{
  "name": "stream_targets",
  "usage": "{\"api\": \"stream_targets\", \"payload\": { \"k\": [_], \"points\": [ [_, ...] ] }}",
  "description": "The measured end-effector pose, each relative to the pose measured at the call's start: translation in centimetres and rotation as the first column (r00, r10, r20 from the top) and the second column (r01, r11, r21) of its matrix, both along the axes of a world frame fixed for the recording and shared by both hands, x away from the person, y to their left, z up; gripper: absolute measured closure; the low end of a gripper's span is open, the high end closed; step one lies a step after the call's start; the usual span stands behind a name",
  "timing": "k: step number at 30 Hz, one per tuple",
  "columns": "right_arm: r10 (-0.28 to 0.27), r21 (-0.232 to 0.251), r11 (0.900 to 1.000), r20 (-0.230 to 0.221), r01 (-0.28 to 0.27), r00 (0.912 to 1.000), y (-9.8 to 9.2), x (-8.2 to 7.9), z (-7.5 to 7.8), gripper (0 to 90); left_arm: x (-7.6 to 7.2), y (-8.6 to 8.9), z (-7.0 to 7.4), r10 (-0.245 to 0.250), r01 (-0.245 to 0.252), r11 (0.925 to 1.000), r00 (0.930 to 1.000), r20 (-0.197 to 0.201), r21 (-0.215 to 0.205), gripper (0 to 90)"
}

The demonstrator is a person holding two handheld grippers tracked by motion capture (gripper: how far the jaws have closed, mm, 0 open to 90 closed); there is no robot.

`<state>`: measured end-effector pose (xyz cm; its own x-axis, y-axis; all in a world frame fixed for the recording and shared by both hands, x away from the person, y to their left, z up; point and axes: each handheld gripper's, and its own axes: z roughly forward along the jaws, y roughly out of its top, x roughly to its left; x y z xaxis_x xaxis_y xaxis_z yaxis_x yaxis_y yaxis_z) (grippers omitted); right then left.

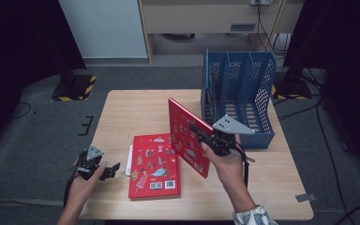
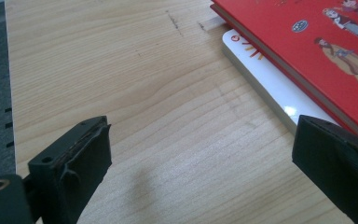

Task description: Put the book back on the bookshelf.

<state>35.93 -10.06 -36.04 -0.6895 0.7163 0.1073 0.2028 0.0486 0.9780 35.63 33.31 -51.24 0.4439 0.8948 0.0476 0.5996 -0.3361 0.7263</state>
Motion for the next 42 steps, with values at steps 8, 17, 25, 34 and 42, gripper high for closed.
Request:
{"api": "stream_targets", "payload": {
  "k": [8,17,25,34,42],
  "points": [
    [-0.025,-0.004,1.000,-0.015,0.025,0.9996,-2.3,-1.1,-0.6,79.7,0.1,0.1,-0.3,0.009,-0.009,0.9999,0.9999,-0.013,0.012,3.7],
    [-0.055,0.000,0.998,-0.021,0.055,0.9982,-4.7,-2.4,-1.0,79.7,0.2,0.2,-0.4,0.013,-0.013,0.9998,0.9997,-0.019,0.016,3.7],
    [-0.080,-0.002,0.997,-0.030,0.080,0.9963,-6.6,-3.5,-1.3,79.7,0.2,0.2,-0.6,0.018,-0.017,0.9995,0.9994,-0.029,0.025,3.7],
    [-0.110,0.000,0.994,-0.043,0.110,0.9930,-8.7,-4.5,-1.3,79.7,0.2,0.2,-0.7,0.018,-0.017,0.9995,0.9994,-0.029,0.028,3.7],
    [-0.128,0.035,0.991,-0.035,0.130,0.9911,-10.2,-5.4,0.6,79.7,0.2,0.2,-0.6,0.017,-0.016,0.9992,0.9994,-0.030,0.035,3.7]
  ]
}}
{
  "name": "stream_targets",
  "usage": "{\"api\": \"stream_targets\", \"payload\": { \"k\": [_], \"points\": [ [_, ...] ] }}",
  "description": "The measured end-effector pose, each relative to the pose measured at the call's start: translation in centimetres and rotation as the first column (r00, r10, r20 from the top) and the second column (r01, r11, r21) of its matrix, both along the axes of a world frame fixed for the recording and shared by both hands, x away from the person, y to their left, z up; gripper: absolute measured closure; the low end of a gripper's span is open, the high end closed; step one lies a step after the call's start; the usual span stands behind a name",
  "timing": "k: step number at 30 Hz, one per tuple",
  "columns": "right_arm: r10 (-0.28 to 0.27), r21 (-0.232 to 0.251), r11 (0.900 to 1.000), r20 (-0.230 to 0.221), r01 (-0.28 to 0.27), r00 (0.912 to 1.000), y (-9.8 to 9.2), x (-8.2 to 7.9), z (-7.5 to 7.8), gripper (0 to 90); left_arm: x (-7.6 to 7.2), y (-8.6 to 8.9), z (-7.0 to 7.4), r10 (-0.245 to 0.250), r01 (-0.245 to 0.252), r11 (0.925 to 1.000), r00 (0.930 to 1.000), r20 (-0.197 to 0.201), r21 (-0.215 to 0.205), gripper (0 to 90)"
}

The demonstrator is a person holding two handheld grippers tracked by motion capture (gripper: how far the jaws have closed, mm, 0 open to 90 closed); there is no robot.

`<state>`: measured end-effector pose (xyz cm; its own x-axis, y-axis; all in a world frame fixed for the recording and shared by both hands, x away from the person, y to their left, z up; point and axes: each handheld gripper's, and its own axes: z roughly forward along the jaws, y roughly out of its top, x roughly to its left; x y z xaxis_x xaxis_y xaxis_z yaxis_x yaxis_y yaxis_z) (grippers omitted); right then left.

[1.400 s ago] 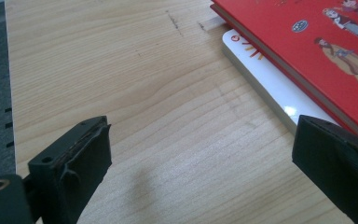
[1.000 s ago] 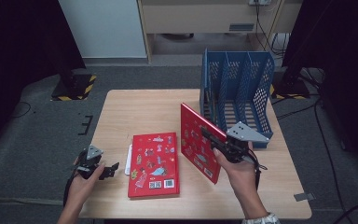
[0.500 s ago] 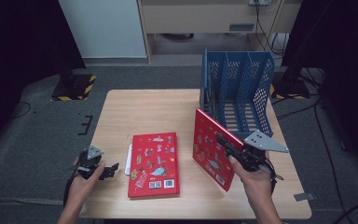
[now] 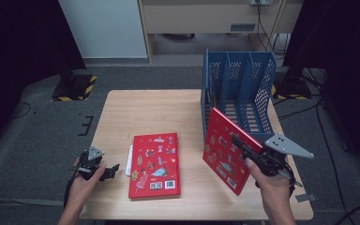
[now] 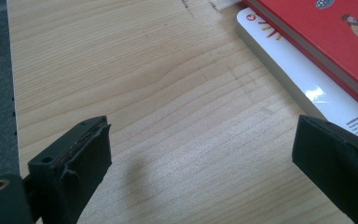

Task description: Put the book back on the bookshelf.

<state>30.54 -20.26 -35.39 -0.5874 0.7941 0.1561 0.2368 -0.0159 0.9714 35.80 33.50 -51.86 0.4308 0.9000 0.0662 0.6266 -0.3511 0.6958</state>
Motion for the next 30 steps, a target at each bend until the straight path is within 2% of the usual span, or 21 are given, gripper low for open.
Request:
{"api": "stream_targets", "payload": {
  "k": [7,15,30],
  "points": [
    [-0.019,0.014,1.000,0.015,0.019,0.9997,-0.6,0.1,2.6,79.7,0.0,0.0,0.0,-0.002,0.002,1.0000,1.0000,0.000,0.004,3.6],
    [-0.067,0.049,0.997,0.018,0.066,0.9976,-1.8,1.5,4.9,79.7,0.0,-0.1,0.0,-0.002,0.002,1.0000,1.0000,-0.001,0.007,3.6],
    [-0.120,0.071,0.990,0.010,0.119,0.9927,-2.9,3.2,6.4,79.7,0.0,-0.1,0.0,-0.001,0.001,1.0000,1.0000,-0.002,0.008,3.2]
  ]
}}
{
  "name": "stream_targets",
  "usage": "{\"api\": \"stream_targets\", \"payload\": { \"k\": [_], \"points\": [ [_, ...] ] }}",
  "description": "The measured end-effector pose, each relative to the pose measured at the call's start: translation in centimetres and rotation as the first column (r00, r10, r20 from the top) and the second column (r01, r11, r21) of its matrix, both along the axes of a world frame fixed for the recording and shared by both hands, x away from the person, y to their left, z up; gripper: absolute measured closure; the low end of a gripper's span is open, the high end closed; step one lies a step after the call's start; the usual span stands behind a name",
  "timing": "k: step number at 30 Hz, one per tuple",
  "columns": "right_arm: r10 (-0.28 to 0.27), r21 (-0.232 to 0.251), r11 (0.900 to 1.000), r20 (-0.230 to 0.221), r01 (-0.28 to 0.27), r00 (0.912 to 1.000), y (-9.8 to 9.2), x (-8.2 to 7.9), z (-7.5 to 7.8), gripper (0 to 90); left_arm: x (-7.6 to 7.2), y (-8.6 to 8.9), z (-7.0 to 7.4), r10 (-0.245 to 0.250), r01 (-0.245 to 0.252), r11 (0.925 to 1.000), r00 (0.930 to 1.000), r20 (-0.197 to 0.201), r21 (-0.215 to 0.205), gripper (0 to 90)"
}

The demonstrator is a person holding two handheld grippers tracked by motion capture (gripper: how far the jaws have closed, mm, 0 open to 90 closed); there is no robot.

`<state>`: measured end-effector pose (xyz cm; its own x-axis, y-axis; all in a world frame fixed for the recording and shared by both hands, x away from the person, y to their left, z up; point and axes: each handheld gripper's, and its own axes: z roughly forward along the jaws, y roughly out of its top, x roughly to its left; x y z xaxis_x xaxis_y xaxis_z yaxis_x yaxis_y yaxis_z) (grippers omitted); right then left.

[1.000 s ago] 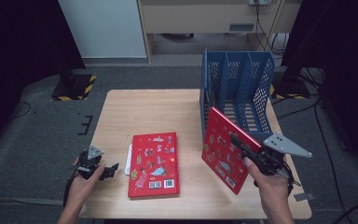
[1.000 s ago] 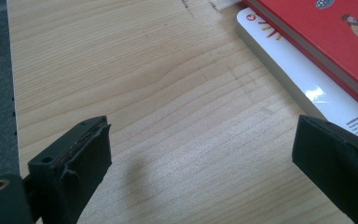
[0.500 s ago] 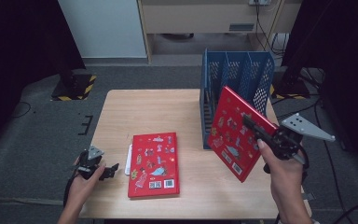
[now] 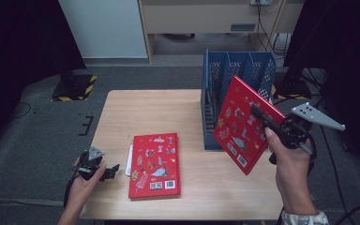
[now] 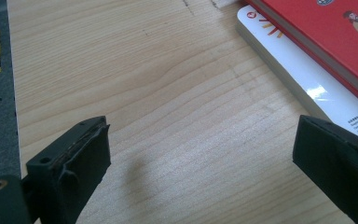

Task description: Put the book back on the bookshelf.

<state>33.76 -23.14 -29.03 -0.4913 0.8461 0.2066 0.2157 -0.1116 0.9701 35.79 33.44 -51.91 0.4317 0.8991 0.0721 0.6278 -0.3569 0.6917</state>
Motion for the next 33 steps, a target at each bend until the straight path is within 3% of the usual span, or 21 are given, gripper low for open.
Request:
{"api": "stream_targets", "payload": {
  "k": [17,33],
  "points": [
    [-0.087,-0.079,0.993,0.004,0.087,0.9962,-0.5,3.2,1.6,79.7,0.0,-0.1,-0.2,0.000,0.000,1.0000,1.0000,-0.005,0.007,3.2],
    [-0.155,-0.142,0.978,0.019,0.156,0.9878,0.6,8.4,2.2,79.7,0.0,-0.1,-0.7,0.011,-0.011,0.9999,0.9998,-0.018,0.008,3.2]
  ]
}}
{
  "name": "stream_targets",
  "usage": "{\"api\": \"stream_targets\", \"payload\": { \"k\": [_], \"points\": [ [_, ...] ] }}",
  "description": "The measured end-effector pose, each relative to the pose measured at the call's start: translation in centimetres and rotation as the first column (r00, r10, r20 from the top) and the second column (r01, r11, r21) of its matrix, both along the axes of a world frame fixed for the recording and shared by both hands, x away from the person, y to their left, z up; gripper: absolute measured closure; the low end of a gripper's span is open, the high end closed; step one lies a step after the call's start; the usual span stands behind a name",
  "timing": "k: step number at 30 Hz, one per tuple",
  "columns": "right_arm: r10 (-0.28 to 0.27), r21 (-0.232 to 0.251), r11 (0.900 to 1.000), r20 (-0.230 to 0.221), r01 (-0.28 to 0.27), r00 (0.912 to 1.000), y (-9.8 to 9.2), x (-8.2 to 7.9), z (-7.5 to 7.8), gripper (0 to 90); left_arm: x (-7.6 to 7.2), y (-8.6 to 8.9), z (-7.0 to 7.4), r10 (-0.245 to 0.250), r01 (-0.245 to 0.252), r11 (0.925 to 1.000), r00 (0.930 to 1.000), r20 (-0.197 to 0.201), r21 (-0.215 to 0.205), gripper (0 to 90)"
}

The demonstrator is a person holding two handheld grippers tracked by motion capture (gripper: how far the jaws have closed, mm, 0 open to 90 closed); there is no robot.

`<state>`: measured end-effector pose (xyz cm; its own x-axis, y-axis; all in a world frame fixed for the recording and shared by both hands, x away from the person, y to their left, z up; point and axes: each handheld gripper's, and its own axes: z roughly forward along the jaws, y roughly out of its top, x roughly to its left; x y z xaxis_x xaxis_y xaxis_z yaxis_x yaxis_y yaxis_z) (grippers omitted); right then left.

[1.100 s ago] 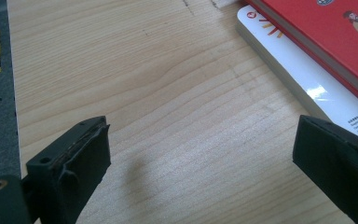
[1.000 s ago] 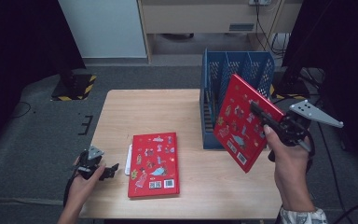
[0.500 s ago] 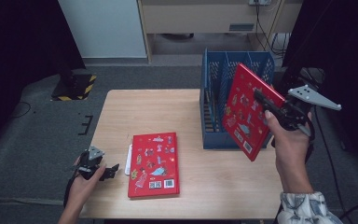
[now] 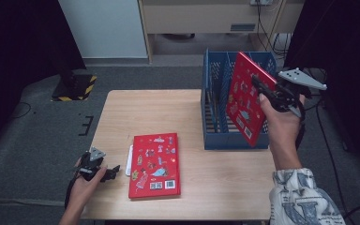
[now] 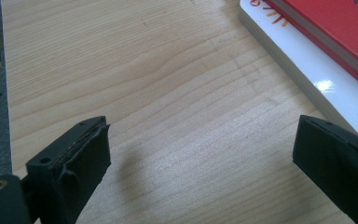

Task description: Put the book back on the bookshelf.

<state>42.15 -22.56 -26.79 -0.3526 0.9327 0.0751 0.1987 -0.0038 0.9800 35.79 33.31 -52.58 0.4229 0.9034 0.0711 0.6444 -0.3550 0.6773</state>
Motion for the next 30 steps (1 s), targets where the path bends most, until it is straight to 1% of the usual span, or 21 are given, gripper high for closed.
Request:
{"api": "stream_targets", "payload": {
  "k": [5,9,15,23,27,30],
  "points": [
    [-0.018,-0.006,1.000,-0.006,0.018,0.9998,0.1,1.6,-0.3,79.7,0.1,0.1,-0.1,0.004,-0.004,1.0000,1.0000,-0.004,0.000,3.1],
    [-0.033,-0.015,0.999,-0.003,0.033,0.9995,0.2,2.4,-0.4,79.7,0.1,0.1,-0.1,0.007,-0.007,1.0000,1.0000,-0.005,-0.001,3.1],
    [-0.060,-0.007,0.998,-0.005,0.060,0.9982,0.1,3.7,-0.8,79.7,0.0,0.1,-0.1,0.010,-0.010,0.9999,0.9999,-0.006,-0.003,3.1],
    [-0.080,-0.014,0.997,-0.016,0.080,0.9967,0.3,4.9,-1.4,79.7,0.0,0.0,-0.1,0.009,-0.009,1.0000,0.9999,-0.006,-0.005,3.1],
    [-0.090,-0.040,0.995,-0.017,0.089,0.9958,0.5,5.6,-1.6,79.7,0.0,0.0,-0.1,0.007,-0.007,1.0000,0.9999,-0.008,0.000,3.1],
    [-0.097,-0.048,0.994,-0.021,0.096,0.9950,0.6,6.2,-1.9,79.7,0.1,-0.2,-0.2,0.002,-0.002,1.0000,0.9999,-0.014,0.006,3.1]
  ]
}}
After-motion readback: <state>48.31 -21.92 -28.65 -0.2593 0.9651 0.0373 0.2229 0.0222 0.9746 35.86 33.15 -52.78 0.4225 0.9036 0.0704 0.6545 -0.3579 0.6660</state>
